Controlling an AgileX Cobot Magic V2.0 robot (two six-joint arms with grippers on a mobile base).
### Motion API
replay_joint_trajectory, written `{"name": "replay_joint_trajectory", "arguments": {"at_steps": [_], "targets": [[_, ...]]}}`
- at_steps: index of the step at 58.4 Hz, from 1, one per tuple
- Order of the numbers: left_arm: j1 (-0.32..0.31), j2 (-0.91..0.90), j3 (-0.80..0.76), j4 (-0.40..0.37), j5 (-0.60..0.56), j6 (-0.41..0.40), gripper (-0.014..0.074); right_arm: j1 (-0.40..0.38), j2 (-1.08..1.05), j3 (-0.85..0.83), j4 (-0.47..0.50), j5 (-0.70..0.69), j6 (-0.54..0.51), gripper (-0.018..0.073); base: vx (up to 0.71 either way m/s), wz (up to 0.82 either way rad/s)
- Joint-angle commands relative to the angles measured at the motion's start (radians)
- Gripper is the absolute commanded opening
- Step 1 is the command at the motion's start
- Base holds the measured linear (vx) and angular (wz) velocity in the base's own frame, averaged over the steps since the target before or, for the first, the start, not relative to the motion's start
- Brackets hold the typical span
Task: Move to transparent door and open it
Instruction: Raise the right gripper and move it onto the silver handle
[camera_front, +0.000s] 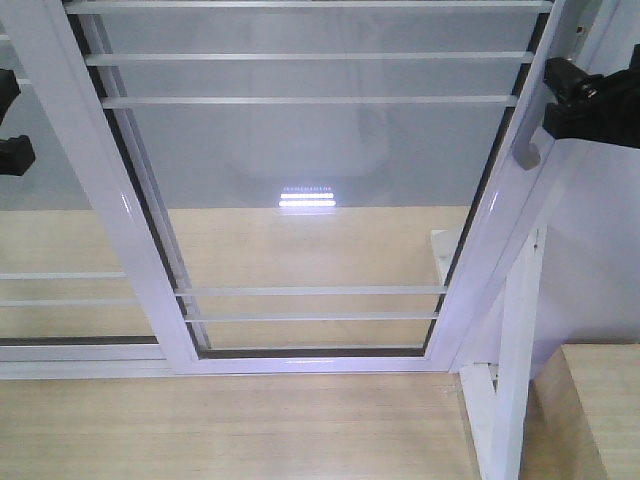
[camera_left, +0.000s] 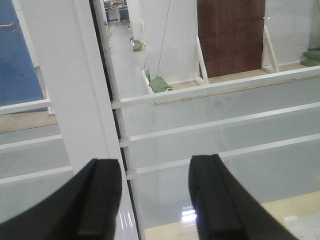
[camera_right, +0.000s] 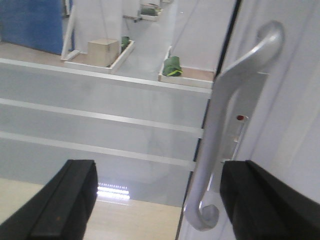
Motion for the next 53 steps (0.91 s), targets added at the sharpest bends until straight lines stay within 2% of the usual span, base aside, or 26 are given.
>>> {"name": "replay_joint_trajectory", "arguments": {"at_steps": [1,11,19,40,53], "targets": [[0.000,-0.011,-0.037,-0.006,-0.067,-0.010,0.0450,-0.042,0.026,-0.039,0.003,-0.134,0.006,0.0582,0.00,0.00],[0.000,-0.011,-0.037,-0.006,-0.067,-0.010,0.0450,-0.068,0.127,-0.039,-0.010,-0.290,0.002,0.0582,0.00,0.00],[0.000,-0.011,-0.037,-0.006,-0.067,-0.010,0.0450,-0.071,0.226,-0.039,-0.006,-0.463,0.014,0.0582,0.00,0.00],[0.000,-0.011,-0.037,-0.006,-0.067,-0.010,0.0450,-0.071,0.477,-0.039,-0.040,-0.779,0.031,0.0582,0.00,0.00],[0.000,-0.011,-0.037,-0.006,-0.067,-0.010,0.0450,-0.071,0.587,-0.078,-0.039,-0.830,0.035,0.0582,0.00,0.00]]}}
